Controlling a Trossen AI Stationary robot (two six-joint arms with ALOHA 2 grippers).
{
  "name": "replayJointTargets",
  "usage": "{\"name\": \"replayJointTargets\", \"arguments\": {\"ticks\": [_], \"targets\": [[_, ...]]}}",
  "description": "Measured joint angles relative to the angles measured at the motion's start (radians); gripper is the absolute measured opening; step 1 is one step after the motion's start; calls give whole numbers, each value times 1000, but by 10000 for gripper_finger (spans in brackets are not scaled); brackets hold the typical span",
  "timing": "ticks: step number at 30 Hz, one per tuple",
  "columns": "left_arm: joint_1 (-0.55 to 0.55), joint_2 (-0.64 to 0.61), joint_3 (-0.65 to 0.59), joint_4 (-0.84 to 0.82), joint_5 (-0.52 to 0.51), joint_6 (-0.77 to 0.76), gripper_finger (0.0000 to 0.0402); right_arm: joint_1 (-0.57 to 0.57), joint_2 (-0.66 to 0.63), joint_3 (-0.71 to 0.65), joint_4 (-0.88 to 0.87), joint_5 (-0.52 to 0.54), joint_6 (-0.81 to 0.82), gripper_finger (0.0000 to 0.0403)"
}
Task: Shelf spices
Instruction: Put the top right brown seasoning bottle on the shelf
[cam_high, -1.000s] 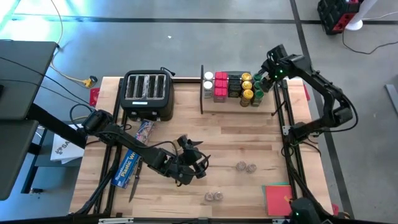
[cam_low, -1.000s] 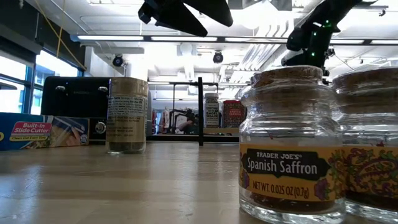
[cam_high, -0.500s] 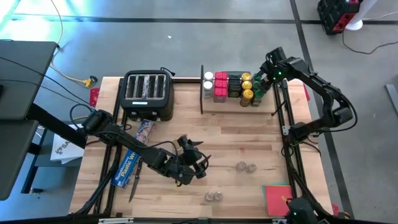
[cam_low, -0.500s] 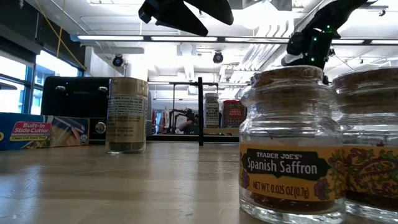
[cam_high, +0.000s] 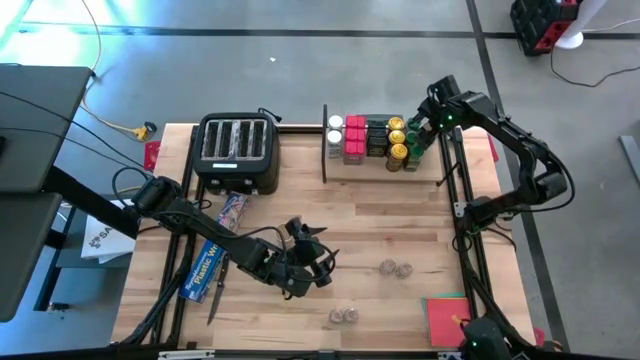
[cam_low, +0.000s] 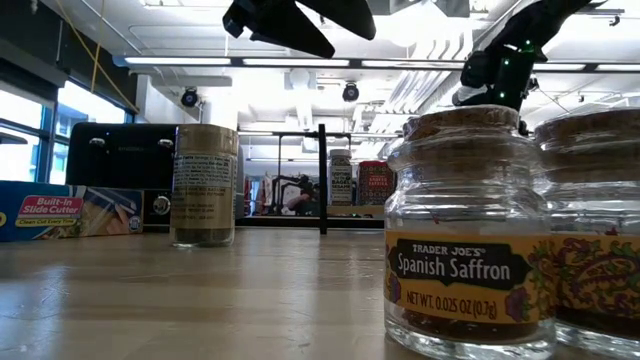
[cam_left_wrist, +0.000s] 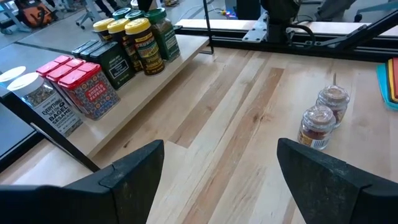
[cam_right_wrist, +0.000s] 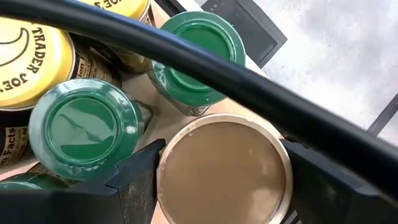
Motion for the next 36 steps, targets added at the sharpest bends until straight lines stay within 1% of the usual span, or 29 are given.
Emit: {"name": "replayJointTargets", "arguments": {"ticks": [9, 21, 25, 36], "targets": [[0, 0, 0, 5, 0, 0, 307, 0, 0, 0, -21, 1, -80, 290], [0, 0, 0, 5, 2, 0, 307, 0, -2, 2, -16, -10, -46, 291], [0, 0, 0, 4, 25, 0, 307, 0, -2, 2, -11, -5, -50, 291], [0, 0, 0, 13, 26, 19, 307, 0, -2, 2, -9, 0, -54, 292]]}}
